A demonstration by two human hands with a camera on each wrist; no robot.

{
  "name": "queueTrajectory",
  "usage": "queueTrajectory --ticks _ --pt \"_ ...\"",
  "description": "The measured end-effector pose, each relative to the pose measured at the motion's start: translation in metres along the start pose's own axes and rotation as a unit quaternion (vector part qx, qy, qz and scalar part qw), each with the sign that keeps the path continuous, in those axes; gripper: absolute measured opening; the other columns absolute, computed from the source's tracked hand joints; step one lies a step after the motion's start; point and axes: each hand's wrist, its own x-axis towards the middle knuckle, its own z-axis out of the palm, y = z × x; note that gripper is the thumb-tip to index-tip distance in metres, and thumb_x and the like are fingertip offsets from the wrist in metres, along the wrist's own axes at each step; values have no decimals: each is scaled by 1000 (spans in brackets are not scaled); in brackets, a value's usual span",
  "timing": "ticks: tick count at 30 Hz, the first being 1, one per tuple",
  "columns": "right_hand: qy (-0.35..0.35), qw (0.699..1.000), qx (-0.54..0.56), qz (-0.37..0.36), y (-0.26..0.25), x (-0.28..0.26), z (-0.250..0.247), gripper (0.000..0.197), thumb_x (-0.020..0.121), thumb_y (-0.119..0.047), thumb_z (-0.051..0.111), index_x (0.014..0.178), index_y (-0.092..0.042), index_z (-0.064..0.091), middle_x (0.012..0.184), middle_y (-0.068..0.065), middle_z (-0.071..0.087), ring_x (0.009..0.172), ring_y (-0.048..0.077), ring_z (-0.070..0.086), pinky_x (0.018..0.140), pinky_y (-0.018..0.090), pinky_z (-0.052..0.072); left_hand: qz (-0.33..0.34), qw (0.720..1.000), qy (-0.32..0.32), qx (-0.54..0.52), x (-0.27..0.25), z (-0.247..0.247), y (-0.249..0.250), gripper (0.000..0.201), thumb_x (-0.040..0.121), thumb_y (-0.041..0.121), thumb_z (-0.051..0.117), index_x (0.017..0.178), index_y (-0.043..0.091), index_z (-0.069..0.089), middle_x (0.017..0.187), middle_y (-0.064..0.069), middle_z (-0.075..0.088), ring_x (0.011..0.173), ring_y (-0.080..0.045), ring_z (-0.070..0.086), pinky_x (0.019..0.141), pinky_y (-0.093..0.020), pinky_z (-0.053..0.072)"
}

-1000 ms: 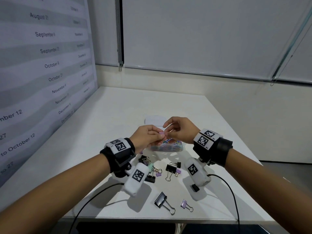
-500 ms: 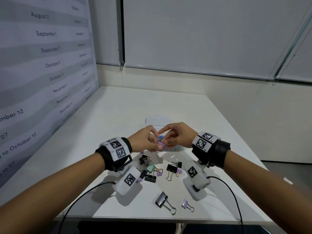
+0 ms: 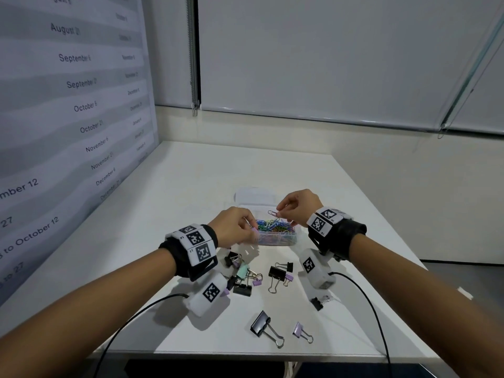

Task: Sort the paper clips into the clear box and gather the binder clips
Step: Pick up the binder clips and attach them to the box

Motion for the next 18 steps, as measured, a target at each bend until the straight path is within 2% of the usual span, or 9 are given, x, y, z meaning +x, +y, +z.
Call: queueTrajectory --ticks 2,4,7,10,12,14,15,18 --pt "-2 999 -49 9 7 3 -2 7 74 -11 75 79 -13 69 71 6 69 51 8 57 46 14 47 11 999 29 13 7 -1 1 4 84 14 62 84 17 61 72 -4 64 54 -10 50 60 -28 47" --pt "-1 996 -94 7 13 5 -3 9 72 -13 76 79 -13 70 78 8 71 48 4 53 43 11 42 19 999 44 19 11 -2 4 2 85 15 63 85 17 63 74 -3 63 57 -7 51 66 -26 46" --pt "12 993 -118 -5 18 5 -3 9 77 -17 73 81 -9 72 78 7 71 41 -1 52 36 3 35 29 997 48 44 13 0 5 7 86 17 62 92 14 66 72 2 60 62 -4 51 60 -19 41" --pt "12 992 -121 -33 17 -2 -2 18 87 -7 54 93 -10 71 93 7 74 53 1 52 44 4 40 18 997 31 66 11 1 1 11 87 18 61 95 13 68 74 3 58 66 -9 51 58 -19 40" --pt "1 990 -127 -57 17 -12 -1 27 86 -1 47 96 -12 71 98 5 72 63 6 53 53 11 42 13 995 -18 93 7 0 -4 14 88 19 60 97 13 69 81 -1 61 71 -11 52 57 -19 41" --pt "-18 987 -141 -80 18 -26 -1 27 85 -1 49 95 -14 71 99 3 71 62 4 51 59 12 40 10 989 -73 130 1 -1 -10 15 88 20 60 100 15 69 85 -4 65 76 -12 54 61 -19 41" --pt "-31 985 -146 -90 17 -34 -1 26 85 -2 50 94 -15 71 97 2 71 61 2 51 60 11 41 6 985 -90 149 -2 -1 -12 17 88 24 62 102 18 69 82 -2 64 78 -13 55 62 -20 40" --pt "-65 981 -148 -111 16 -60 -1 21 85 -6 54 93 -16 71 88 -3 65 64 9 53 59 5 39 6 979 -84 185 -11 -2 -15 28 86 37 64 110 24 64 69 7 54 68 -9 51 60 -18 36"
